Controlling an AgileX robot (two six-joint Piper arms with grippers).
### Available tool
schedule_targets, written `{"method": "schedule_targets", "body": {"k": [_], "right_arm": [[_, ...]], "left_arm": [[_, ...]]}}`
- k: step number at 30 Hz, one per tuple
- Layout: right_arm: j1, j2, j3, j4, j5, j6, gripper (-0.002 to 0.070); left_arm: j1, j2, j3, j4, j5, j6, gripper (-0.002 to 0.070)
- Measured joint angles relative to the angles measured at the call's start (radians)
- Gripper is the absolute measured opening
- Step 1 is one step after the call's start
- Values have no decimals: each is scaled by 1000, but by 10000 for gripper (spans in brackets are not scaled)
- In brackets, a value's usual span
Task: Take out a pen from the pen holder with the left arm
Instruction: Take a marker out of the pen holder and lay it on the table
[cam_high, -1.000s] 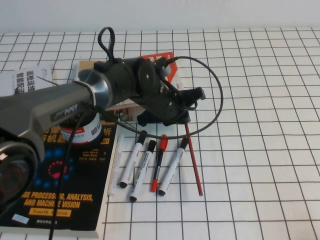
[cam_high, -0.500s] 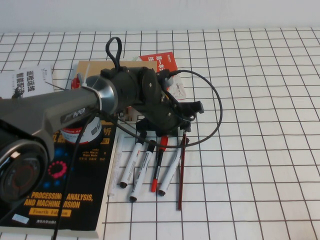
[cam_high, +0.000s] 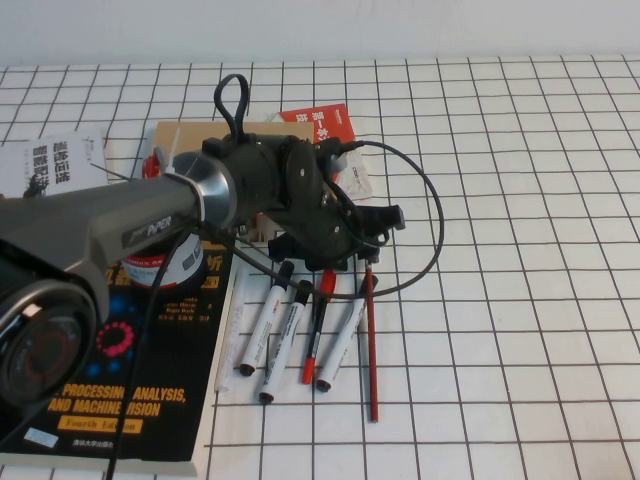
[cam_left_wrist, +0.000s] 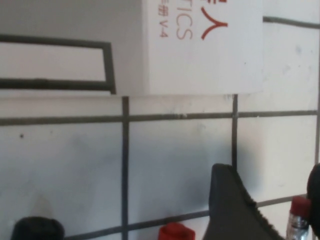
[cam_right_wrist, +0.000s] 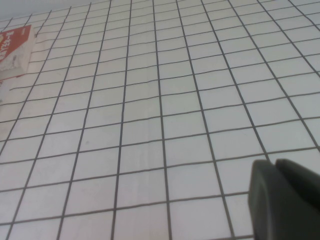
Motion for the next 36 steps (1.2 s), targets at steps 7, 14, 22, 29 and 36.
{"method": "schedule_targets", "body": {"k": [7, 14, 22, 29, 36], "right_arm": [[0, 0, 0, 0, 0, 0, -17], [0, 0, 0, 0, 0, 0, -17], [0, 0, 0, 0, 0, 0, -17], [0, 0, 0, 0, 0, 0, -16], [0, 0, 0, 0, 0, 0, -17]], "left_arm": [[-27, 0, 0, 35, -39, 0, 286], [-42, 0, 0, 45, -51, 0, 286], [-71, -6, 0, 113, -61, 7, 286], [-71, -106, 0, 273, -61, 7, 286], [-88, -307, 2, 504, -16, 7, 219]]}}
